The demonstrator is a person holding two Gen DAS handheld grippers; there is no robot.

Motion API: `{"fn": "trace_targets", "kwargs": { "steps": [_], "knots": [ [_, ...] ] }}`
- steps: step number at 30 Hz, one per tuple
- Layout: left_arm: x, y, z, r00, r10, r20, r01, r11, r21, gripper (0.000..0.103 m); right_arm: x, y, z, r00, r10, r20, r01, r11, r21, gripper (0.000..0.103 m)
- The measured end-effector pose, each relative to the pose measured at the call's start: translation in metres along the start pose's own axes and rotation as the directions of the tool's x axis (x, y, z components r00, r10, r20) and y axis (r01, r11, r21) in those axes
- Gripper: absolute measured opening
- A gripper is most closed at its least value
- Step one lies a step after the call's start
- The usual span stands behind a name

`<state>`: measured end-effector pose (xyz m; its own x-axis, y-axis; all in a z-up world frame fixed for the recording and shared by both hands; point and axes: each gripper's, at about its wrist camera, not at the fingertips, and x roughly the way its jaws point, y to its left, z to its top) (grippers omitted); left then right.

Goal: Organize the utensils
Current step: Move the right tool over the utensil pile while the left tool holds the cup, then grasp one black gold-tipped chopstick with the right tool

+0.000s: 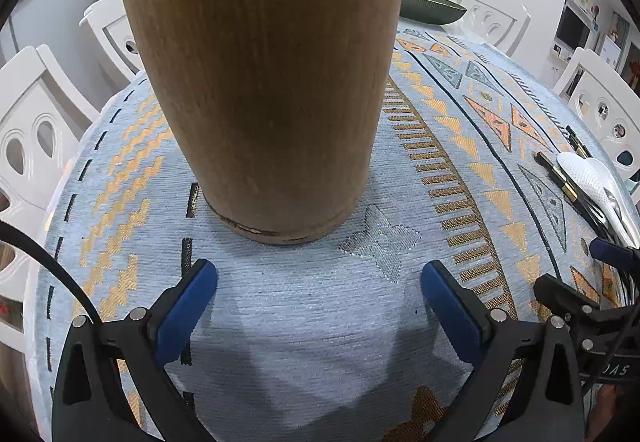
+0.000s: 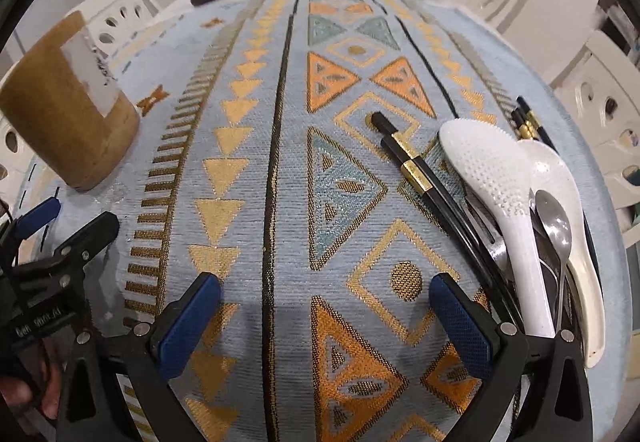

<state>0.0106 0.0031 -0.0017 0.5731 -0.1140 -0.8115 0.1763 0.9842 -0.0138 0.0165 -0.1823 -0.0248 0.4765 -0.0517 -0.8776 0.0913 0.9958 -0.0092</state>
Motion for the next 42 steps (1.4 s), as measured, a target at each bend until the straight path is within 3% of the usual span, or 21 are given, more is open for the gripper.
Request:
{"fn": "trace_targets", "kwargs": {
  "steps": [7, 13, 18, 21, 23, 26, 30, 32, 34, 36, 40, 42],
  "knots": [
    [0.000, 0.000, 0.000, 1.000, 0.000, 0.000, 0.000, 1.000, -0.001, 0.102, -0.002, -0.001, 0.000, 1.000, -0.002, -0.004, 0.002, 1.000, 0.003, 0.103],
    [0.001, -0.001, -0.001, 1.000, 0.006, 0.000, -0.006, 1.000, 0.003, 0.103, 0.001, -0.002, 0.011, 0.985, 0.030, -0.167, -0.027, 0.999, 0.022, 0.103],
    [0.002, 0.000, -0.001, 1.000, 0.003, 0.000, -0.003, 1.000, 0.002, 0.103, -0.014, -0.005, 0.012, 0.964, 0.161, -0.212, -0.139, 0.984, 0.112, 0.102],
    [0.002, -0.001, 0.000, 1.000, 0.003, 0.000, -0.003, 1.000, 0.002, 0.103, -0.026, -0.007, 0.023, 0.960, 0.142, -0.240, -0.118, 0.987, 0.110, 0.102],
    [0.002, -0.001, -0.001, 1.000, 0.004, 0.000, -0.004, 1.000, 0.001, 0.103, -0.042, -0.012, 0.035, 0.970, 0.119, -0.213, -0.102, 0.990, 0.093, 0.102],
    [0.002, -0.002, -0.001, 1.000, 0.005, 0.000, -0.005, 1.000, 0.001, 0.103, -0.074, -0.034, 0.059, 0.995, 0.030, -0.095, -0.022, 0.997, 0.079, 0.102],
    [0.002, -0.002, -0.001, 1.000, 0.005, 0.000, -0.005, 1.000, 0.000, 0.103, -0.086, -0.091, 0.087, 0.996, -0.085, -0.018, 0.087, 0.986, 0.139, 0.101],
    [0.002, -0.003, -0.001, 1.000, 0.005, 0.000, -0.005, 1.000, 0.000, 0.103, -0.079, -0.120, 0.098, 0.996, -0.082, -0.040, 0.088, 0.981, 0.173, 0.096],
    [0.002, -0.002, 0.000, 1.000, 0.003, 0.000, -0.003, 1.000, 0.000, 0.103, -0.072, -0.141, 0.100, 0.994, -0.083, -0.070, 0.096, 0.975, 0.201, 0.080],
    [0.002, -0.003, 0.000, 1.000, 0.004, -0.001, -0.004, 1.000, 0.001, 0.103, -0.061, -0.165, 0.098, 0.990, -0.102, -0.099, 0.122, 0.969, 0.216, 0.076],
    [0.002, -0.005, 0.001, 1.000, 0.006, -0.001, -0.006, 1.000, 0.001, 0.103, -0.029, -0.191, 0.101, 0.978, -0.112, -0.178, 0.149, 0.966, 0.211, 0.045],
    [0.002, -0.005, 0.001, 1.000, 0.006, -0.001, -0.006, 1.000, 0.002, 0.103, -0.013, -0.202, 0.103, 0.974, -0.086, -0.208, 0.132, 0.966, 0.221, 0.036]
  ]
}}
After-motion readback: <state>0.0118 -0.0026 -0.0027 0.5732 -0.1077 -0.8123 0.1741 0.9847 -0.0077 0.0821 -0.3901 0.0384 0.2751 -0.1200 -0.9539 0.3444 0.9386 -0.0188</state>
